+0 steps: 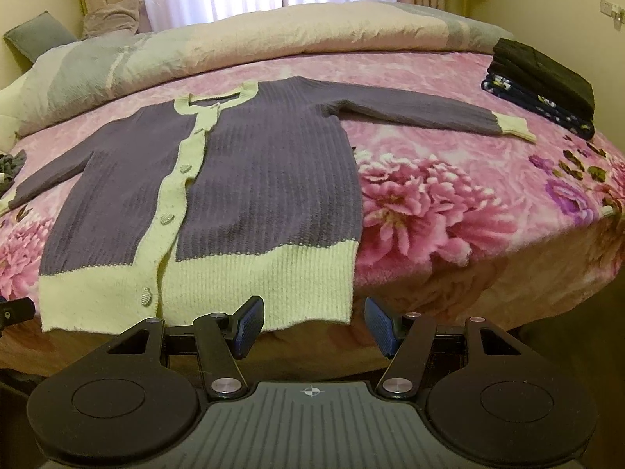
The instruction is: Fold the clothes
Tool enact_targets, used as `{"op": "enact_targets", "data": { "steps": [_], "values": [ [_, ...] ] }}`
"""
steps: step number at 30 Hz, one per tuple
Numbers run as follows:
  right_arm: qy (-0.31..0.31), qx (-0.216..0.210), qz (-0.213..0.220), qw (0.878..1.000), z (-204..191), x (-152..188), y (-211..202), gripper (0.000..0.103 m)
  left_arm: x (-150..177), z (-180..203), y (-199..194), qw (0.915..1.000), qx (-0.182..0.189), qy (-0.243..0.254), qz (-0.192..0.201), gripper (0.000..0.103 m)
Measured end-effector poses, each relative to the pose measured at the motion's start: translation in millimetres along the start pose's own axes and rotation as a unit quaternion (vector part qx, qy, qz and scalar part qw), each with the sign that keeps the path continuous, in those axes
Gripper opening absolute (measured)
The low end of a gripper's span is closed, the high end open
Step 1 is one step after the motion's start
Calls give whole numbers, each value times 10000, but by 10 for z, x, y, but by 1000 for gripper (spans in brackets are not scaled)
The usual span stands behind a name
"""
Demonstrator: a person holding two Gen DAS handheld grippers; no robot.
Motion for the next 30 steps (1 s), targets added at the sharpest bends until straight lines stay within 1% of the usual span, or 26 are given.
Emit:
{"op": "enact_targets", "data": {
  "steps": [11, 20, 30],
  "values": [
    [23, 25, 81, 10000, 41, 25, -104, 61, 13, 7, -125, 9999, 47, 17, 122, 47],
    [28, 32, 202, 9998, 61, 67, -269, 61, 40, 16, -333, 9995, 84, 17, 313, 49],
    [-38, -98, 409, 9991, -31, 101, -491, 61, 110, -76, -576, 9988, -12, -29, 487, 50]
  ]
}}
Point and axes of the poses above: each gripper's, at about its wrist camera, not at the fingertips, and y roughly the way its jaws point, z to its right, x to its underside, the point moved 1 cm from there along y, roughly the way its jaws point, and after that the axes turned 14 degrees about z, right-handed, at the moved point
